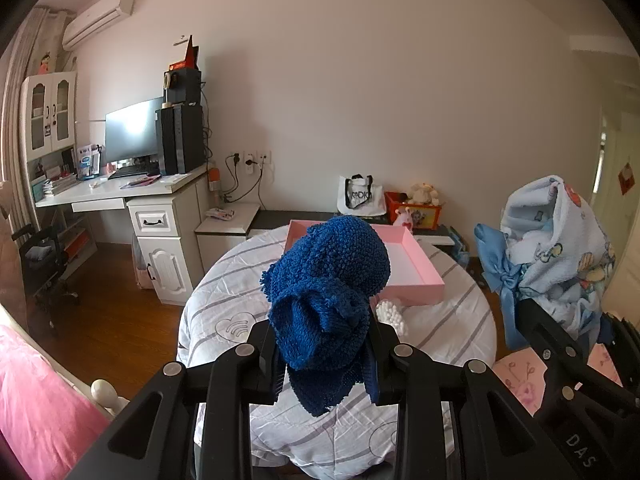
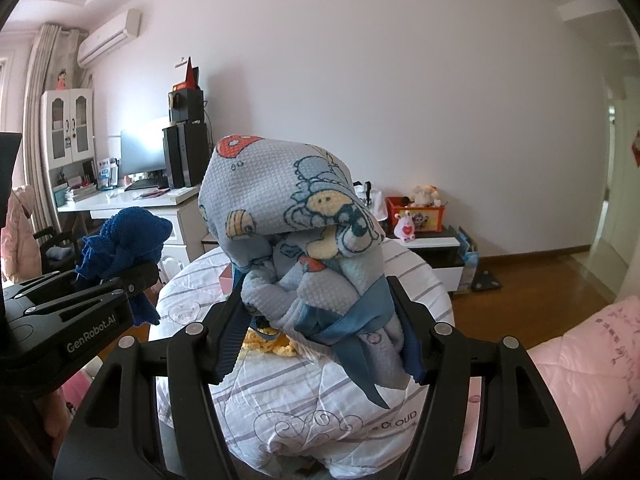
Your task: Organize soft objects
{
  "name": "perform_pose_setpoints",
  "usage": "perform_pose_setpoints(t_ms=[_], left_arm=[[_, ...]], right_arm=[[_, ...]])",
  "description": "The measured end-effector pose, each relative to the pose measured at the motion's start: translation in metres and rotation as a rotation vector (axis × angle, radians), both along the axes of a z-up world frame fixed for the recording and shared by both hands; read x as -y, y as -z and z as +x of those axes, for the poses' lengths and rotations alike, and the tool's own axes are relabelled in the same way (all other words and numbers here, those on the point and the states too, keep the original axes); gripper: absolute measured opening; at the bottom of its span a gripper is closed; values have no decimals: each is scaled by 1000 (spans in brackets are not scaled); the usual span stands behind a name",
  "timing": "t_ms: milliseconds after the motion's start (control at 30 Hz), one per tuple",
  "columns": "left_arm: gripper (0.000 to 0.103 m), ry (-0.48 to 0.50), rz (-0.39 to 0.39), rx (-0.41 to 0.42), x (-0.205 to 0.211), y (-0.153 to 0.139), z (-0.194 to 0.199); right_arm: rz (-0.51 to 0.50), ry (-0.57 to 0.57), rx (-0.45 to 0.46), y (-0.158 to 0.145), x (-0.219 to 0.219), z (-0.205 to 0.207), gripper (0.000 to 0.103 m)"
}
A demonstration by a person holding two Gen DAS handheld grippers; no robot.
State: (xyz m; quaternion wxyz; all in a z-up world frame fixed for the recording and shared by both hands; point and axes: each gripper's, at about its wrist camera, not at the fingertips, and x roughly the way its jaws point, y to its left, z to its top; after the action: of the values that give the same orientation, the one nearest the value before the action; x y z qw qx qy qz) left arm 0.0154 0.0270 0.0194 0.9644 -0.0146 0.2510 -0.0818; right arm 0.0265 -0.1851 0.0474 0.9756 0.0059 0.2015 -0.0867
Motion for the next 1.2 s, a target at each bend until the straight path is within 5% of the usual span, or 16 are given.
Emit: perform_pose_setpoints(t_ms=[533, 767, 1000, 1033, 1133, 1200], left_arm=[[28, 14, 17, -84, 10, 8, 63], [28, 16, 23, -134, 18, 14, 114], [28, -9, 25, -218, 23, 30, 164], [28, -10, 26, -228, 23, 33, 169], [28, -21, 21, -250, 22, 39, 181], [28, -35, 15, -262, 18, 42, 189]], right_arm=[[23, -9, -73, 14, 7, 39, 61], [41, 0, -120, 27, 16, 80, 48], [125, 24, -258, 64, 46, 118, 42], [138, 13, -261, 67, 49, 116, 47], [162, -30, -274, 74, 51, 100, 102], [146, -68, -286, 79, 42, 86, 103]])
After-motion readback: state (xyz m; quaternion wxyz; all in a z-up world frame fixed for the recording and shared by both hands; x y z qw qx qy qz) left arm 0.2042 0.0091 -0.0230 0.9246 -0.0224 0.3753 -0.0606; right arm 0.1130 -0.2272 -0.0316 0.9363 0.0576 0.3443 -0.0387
